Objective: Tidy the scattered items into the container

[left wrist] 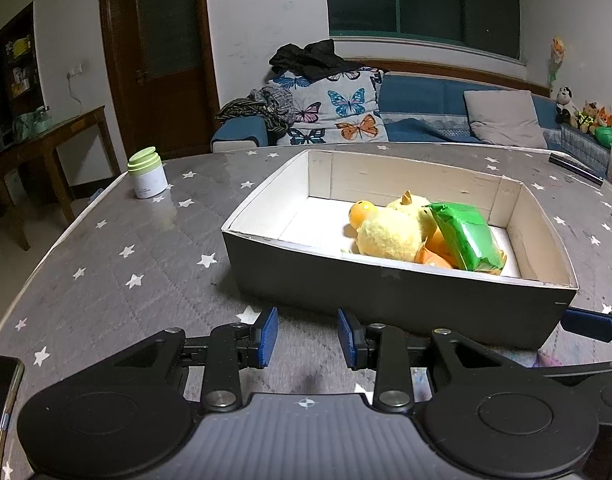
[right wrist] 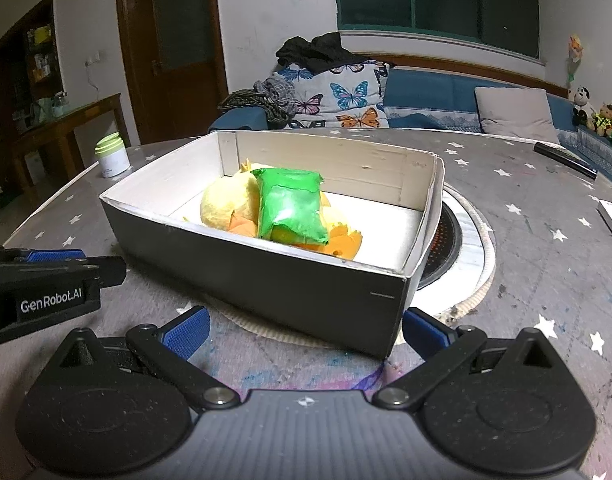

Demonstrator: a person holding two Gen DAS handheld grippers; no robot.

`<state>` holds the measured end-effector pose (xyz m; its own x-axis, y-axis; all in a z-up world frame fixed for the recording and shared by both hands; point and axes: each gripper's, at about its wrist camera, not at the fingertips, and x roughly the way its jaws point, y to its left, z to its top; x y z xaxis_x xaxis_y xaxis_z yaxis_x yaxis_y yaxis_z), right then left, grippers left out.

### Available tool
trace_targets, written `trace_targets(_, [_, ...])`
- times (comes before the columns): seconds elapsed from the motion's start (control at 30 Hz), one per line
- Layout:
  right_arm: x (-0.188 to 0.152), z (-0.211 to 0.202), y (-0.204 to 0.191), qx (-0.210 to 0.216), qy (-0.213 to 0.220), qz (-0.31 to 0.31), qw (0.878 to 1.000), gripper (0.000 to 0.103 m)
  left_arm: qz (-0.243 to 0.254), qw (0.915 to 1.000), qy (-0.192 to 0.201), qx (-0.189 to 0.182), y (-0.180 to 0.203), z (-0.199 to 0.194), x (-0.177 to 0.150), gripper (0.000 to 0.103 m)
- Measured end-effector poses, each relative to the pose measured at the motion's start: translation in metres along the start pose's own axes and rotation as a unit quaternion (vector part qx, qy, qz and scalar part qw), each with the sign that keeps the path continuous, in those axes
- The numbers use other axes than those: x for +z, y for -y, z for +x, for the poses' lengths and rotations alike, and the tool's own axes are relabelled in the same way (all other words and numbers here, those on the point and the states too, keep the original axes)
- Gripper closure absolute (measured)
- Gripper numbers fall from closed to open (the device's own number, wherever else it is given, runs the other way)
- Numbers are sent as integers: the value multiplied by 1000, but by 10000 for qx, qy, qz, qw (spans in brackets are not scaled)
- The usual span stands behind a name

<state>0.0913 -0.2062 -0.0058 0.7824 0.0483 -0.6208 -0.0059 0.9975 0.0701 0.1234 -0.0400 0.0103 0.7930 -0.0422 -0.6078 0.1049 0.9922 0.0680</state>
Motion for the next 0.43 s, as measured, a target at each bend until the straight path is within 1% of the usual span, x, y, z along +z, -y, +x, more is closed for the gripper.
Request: trace_targets(0.43, [4,8,1,-85,-27,62,9999,0,-85,9999,34,-62,-2,7,6,67])
